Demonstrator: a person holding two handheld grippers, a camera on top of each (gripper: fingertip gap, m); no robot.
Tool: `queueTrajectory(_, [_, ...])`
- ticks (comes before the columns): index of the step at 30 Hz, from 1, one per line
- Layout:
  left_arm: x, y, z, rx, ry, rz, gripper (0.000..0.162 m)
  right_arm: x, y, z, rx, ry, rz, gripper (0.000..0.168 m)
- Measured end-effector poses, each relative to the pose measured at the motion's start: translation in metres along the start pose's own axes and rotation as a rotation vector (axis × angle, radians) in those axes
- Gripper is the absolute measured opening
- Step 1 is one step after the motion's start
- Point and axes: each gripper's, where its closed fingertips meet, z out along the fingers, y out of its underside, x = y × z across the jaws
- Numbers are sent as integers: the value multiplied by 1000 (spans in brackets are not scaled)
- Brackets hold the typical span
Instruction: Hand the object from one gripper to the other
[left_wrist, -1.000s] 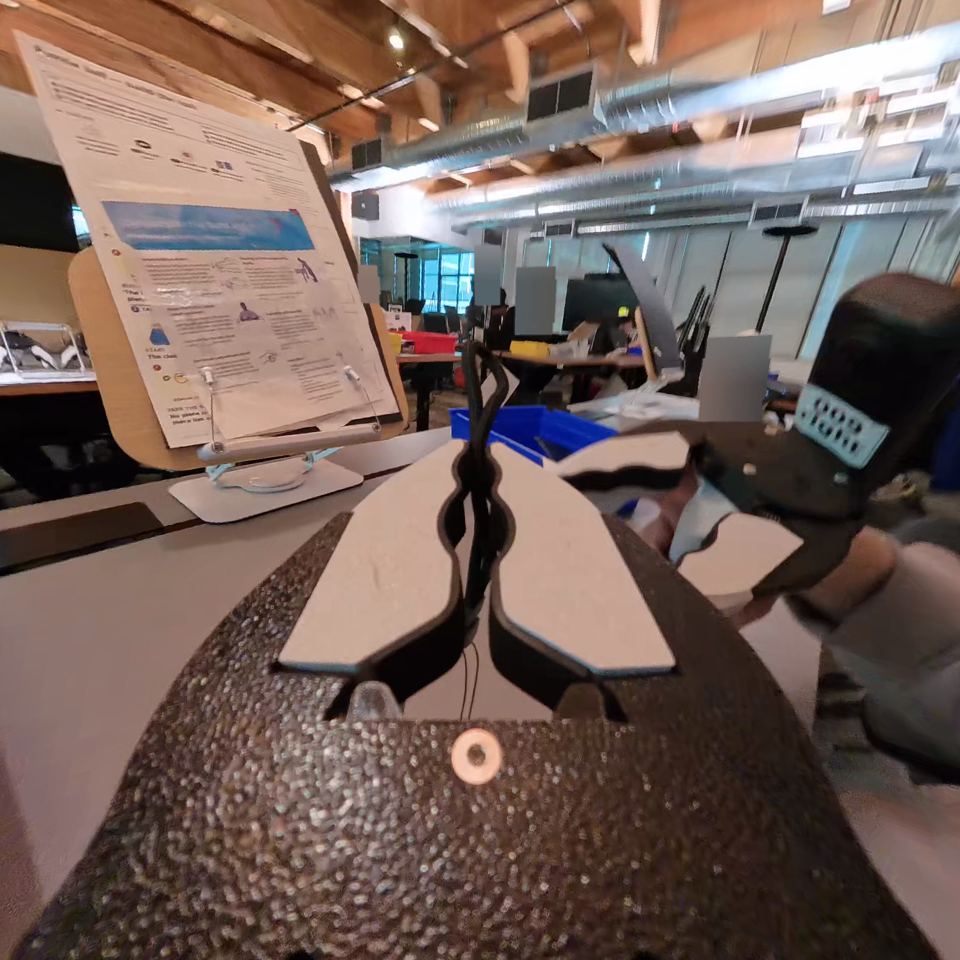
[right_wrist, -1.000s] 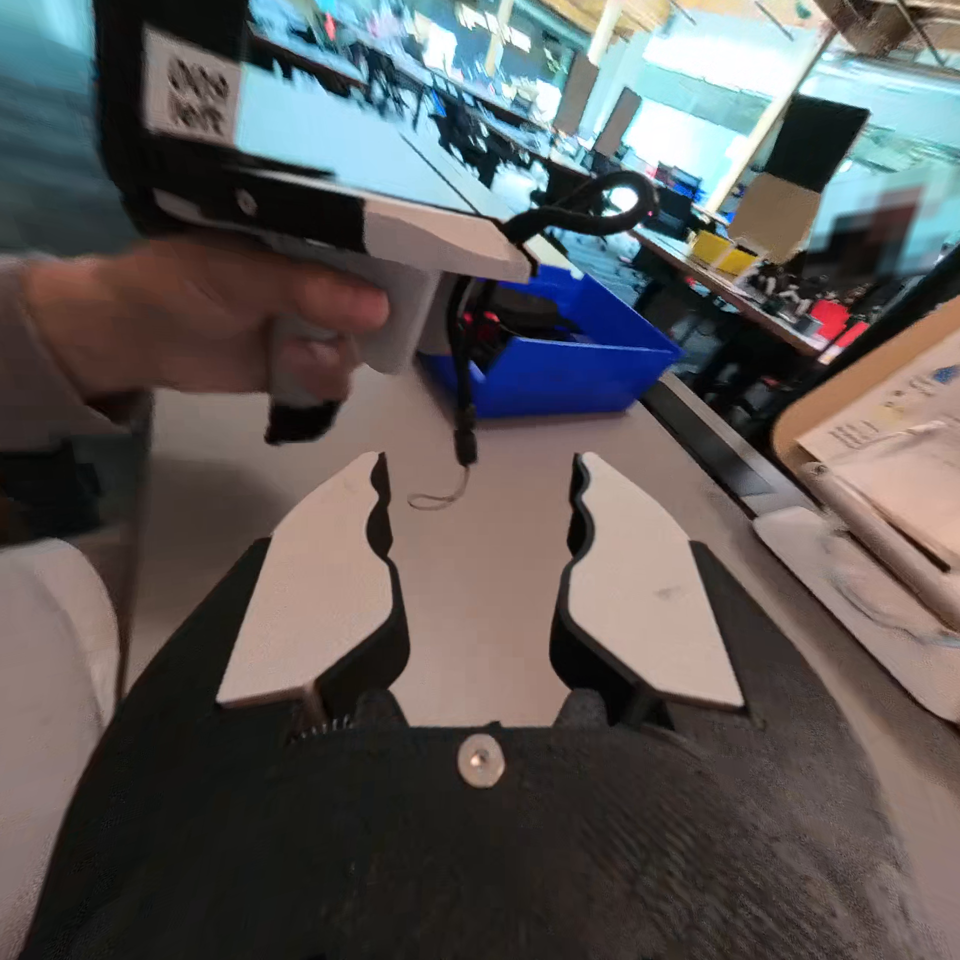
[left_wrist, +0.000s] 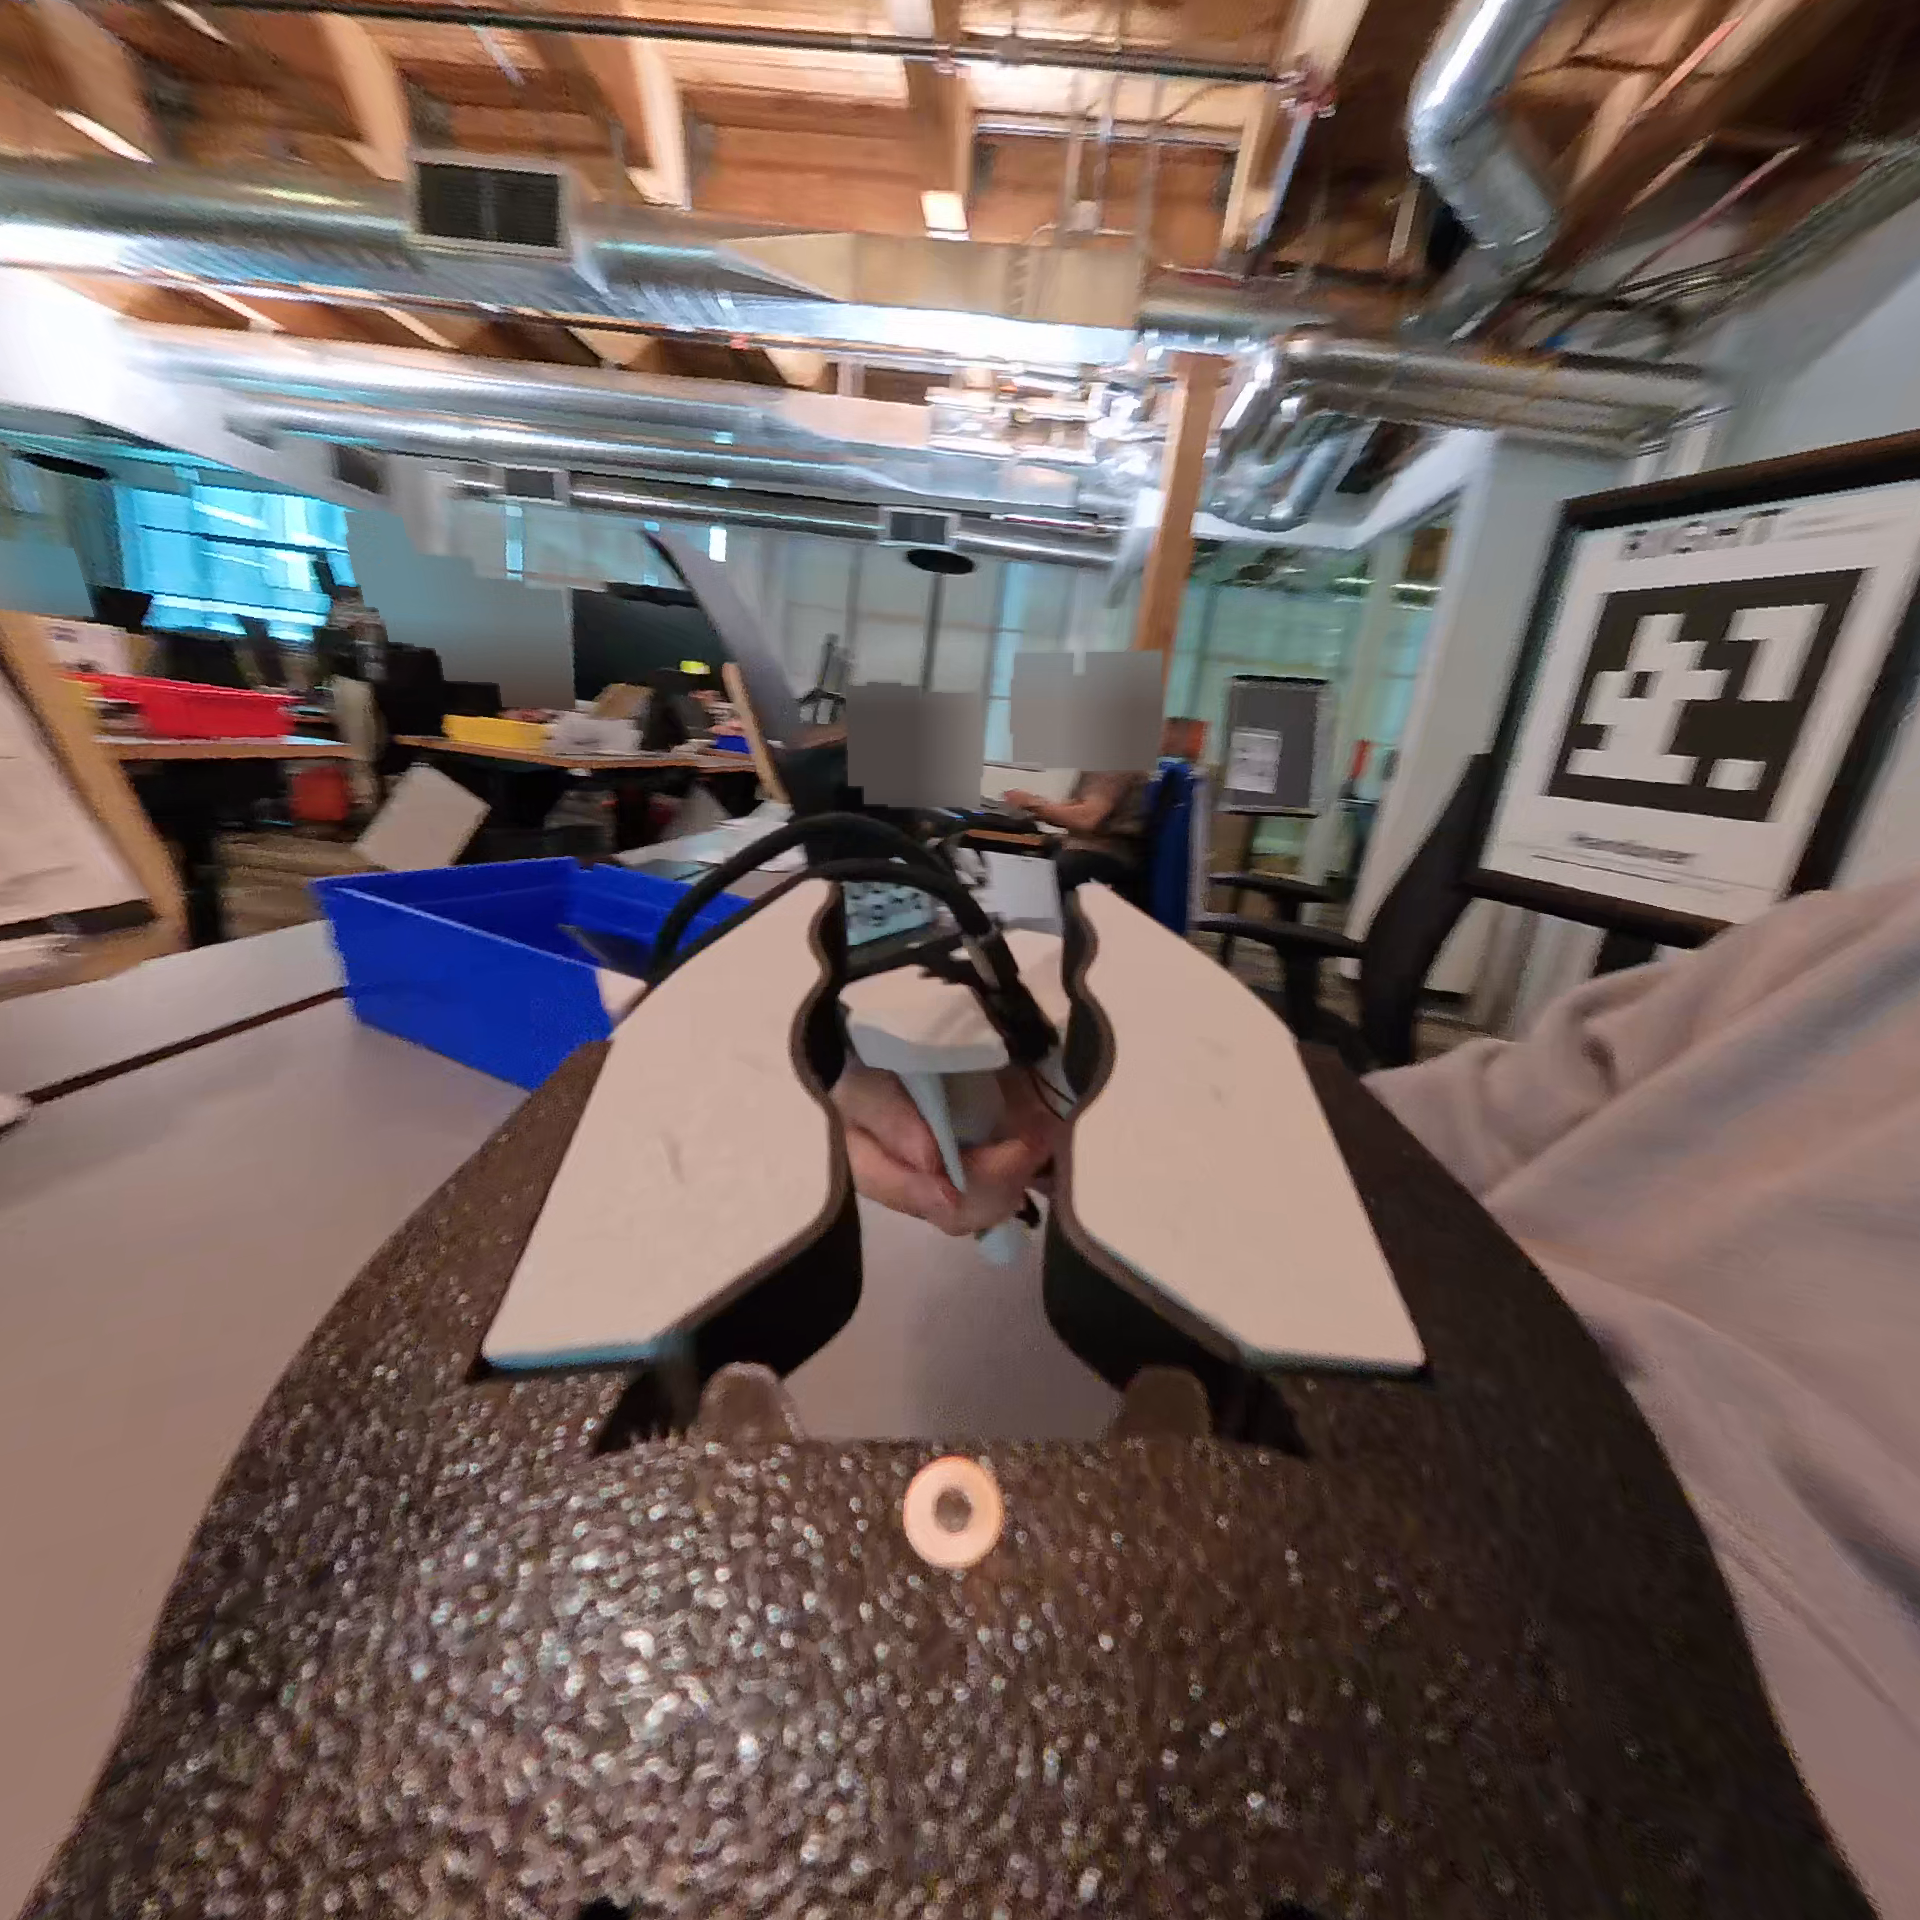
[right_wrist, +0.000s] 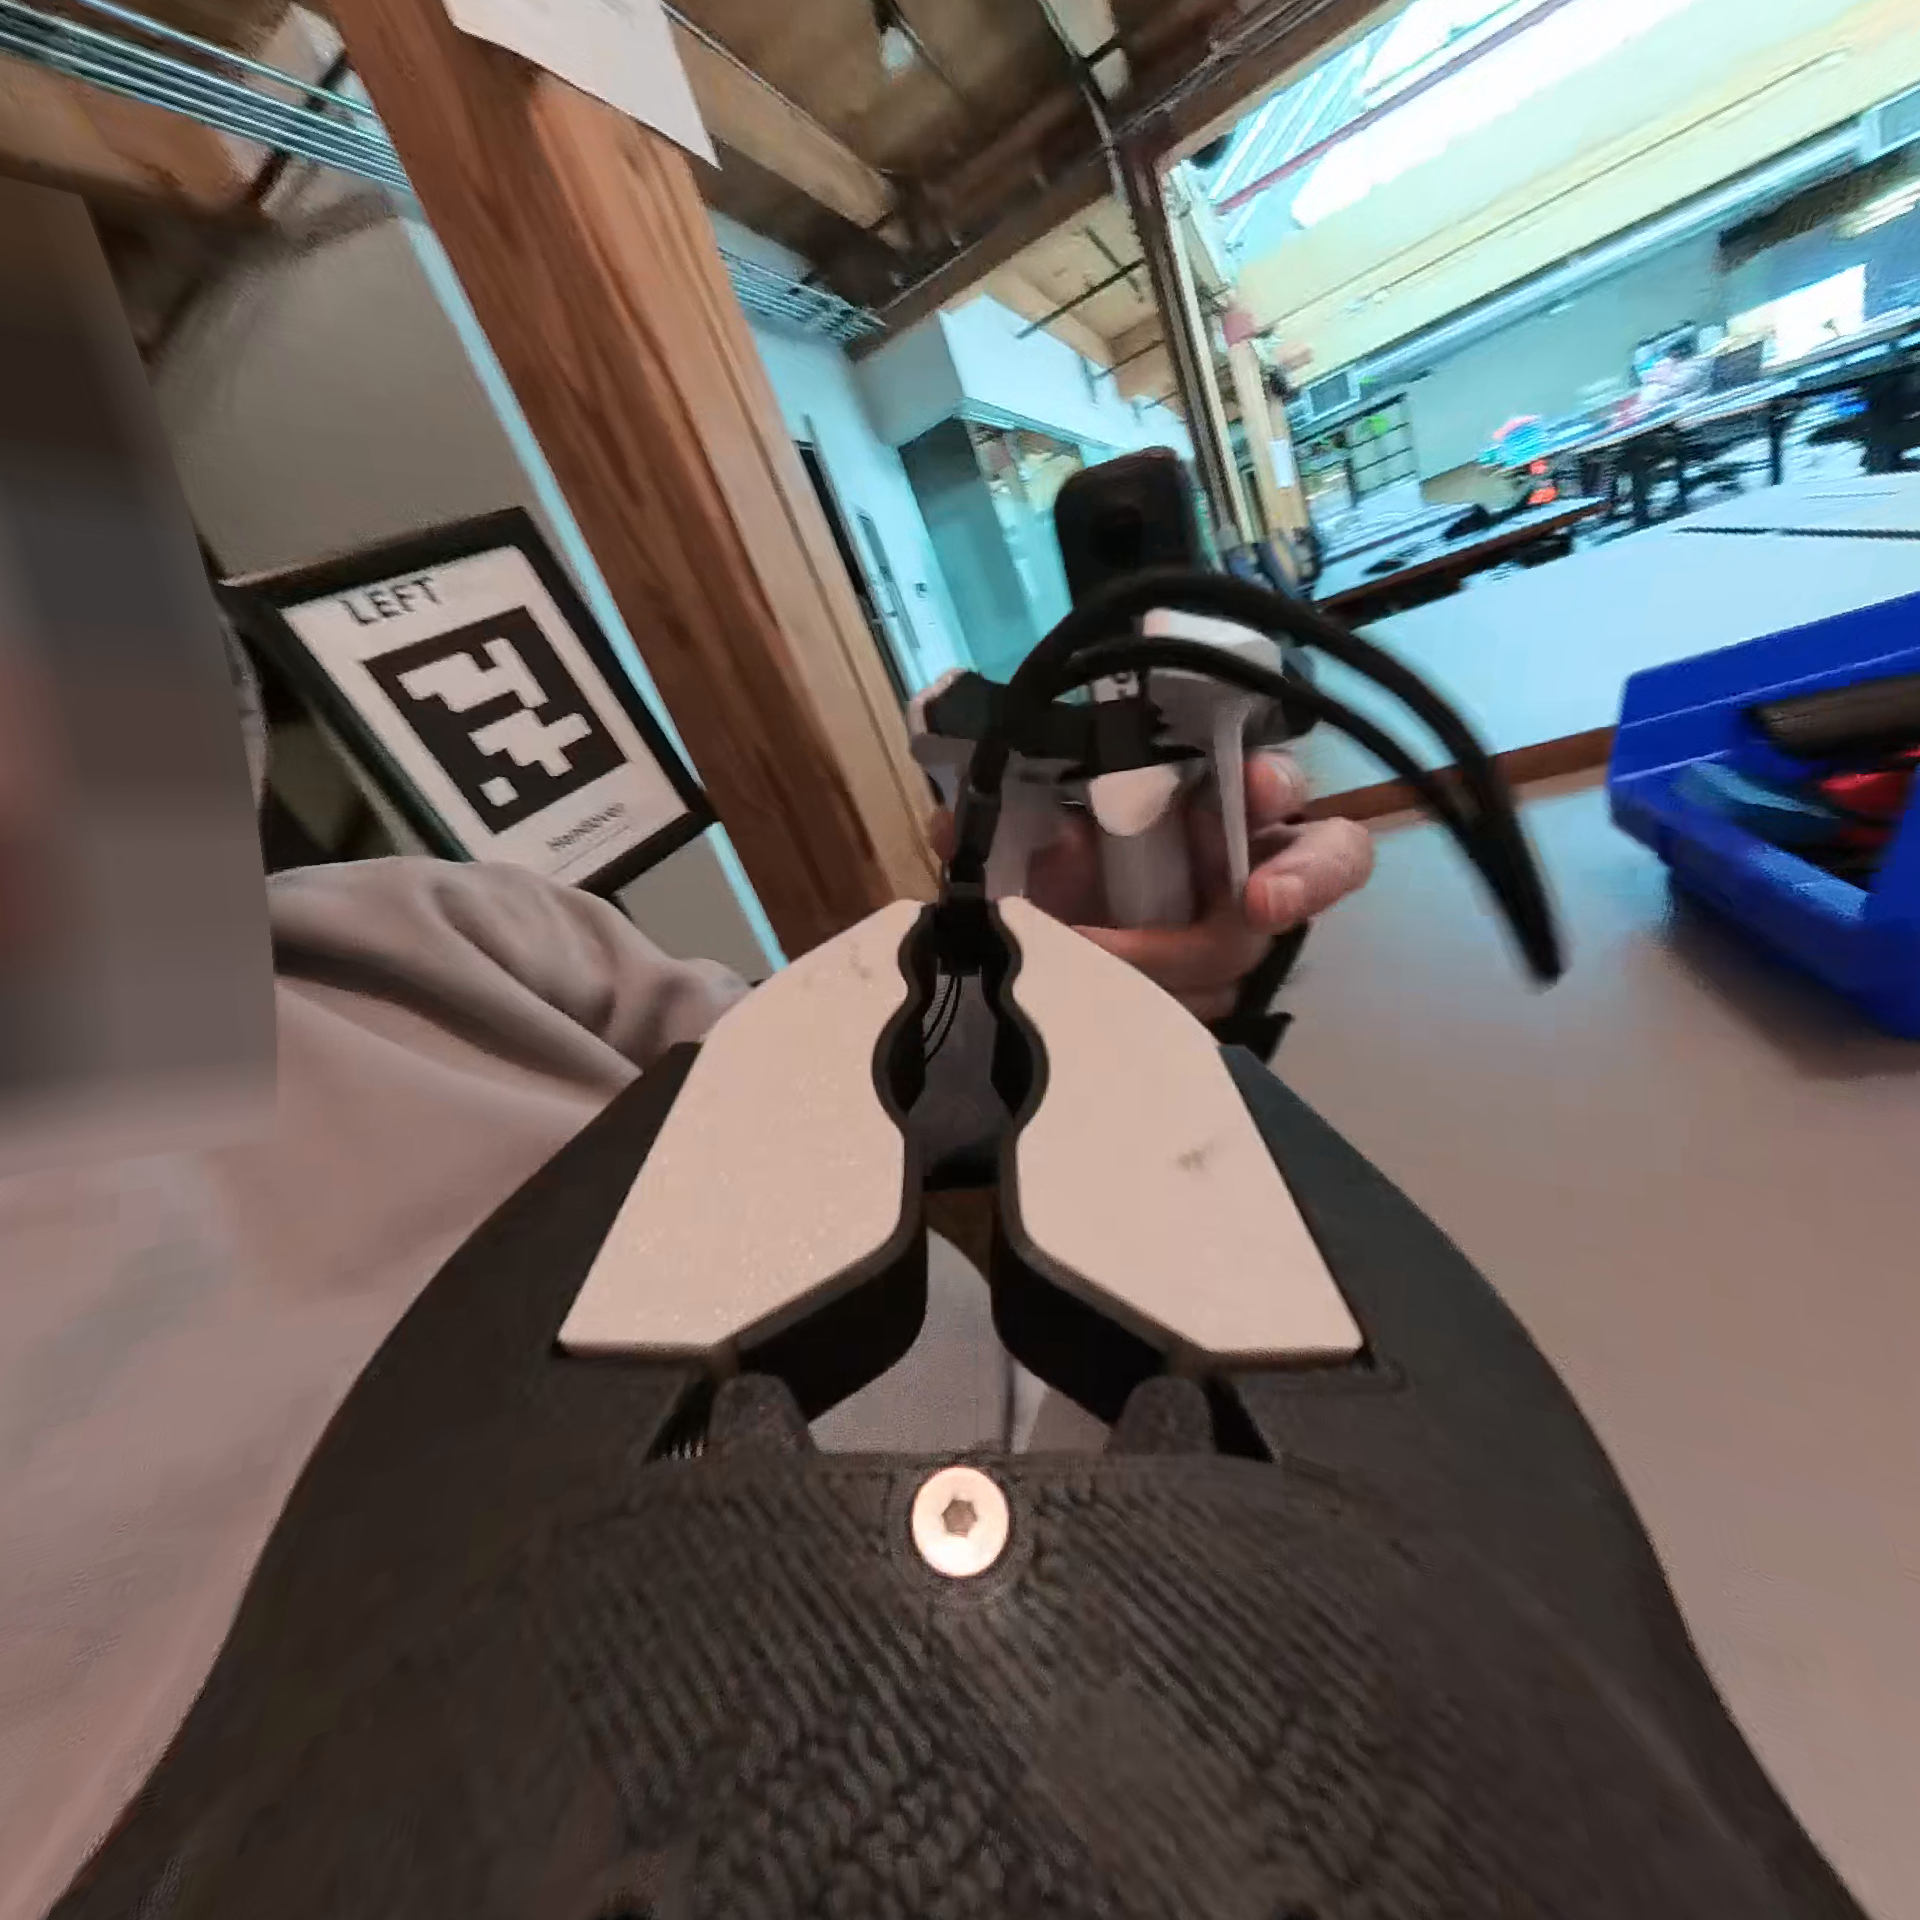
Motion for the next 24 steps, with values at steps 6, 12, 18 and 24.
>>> queueTrajectory(6, [21,31,7,-119,176,-44,36,-13,13,10,-59,-92,25,8])
queueTrajectory(12, [32,38,9,-120,255,-38,13,-12,23,13,-109,-97,34,8])
queueTrajectory(18, [0,36,8,-141,36,82,12,24,16,3,-53,122,16,15])
queueTrajectory(24, [-34,12,-2,-61,-233,100,12,62,6,-8,-101,519,-389,37])
